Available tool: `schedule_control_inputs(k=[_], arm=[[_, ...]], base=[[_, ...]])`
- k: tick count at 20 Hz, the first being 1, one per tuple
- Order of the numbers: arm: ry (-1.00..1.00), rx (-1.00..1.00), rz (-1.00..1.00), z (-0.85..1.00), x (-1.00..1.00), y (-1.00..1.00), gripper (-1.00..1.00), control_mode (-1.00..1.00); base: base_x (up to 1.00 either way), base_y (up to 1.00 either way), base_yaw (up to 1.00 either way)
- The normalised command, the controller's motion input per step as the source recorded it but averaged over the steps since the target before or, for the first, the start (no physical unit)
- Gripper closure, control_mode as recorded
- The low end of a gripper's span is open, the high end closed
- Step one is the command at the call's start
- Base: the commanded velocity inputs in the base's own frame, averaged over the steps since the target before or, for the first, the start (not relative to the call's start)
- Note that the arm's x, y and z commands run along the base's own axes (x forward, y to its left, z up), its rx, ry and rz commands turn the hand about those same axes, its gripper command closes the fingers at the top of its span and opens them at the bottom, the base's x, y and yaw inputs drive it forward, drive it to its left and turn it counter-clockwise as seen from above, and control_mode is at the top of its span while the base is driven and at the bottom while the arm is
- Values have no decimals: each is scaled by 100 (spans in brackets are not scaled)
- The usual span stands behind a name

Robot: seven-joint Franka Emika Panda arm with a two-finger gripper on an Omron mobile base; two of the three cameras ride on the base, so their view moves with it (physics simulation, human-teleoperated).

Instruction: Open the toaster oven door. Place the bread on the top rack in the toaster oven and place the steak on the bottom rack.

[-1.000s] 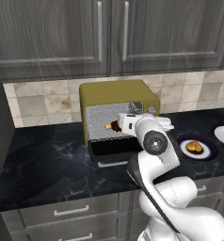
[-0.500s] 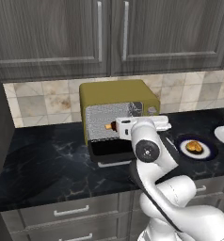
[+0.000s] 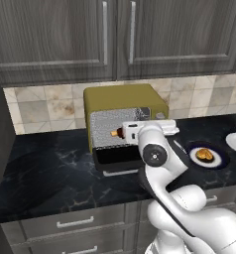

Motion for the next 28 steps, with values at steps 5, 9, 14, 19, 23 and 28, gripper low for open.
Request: schedule_control_inputs(k=[5,9,14,19,23,28], arm=[[0,8,0,-3,28,-9,-100,-100],[0,2,8,-7,19,-1,-100,-100],[0,0,16,-15,16,0,-100,-100],[0,5,15,-13,21,0,-100,-100],[0,8,9,-11,29,0,-100,-100],[0,5,8,-11,37,0,-100,-100]], base=[[0,0,0],[0,0,0],[0,0,0],[0,0,0],[0,0,0],[0,0,0]])
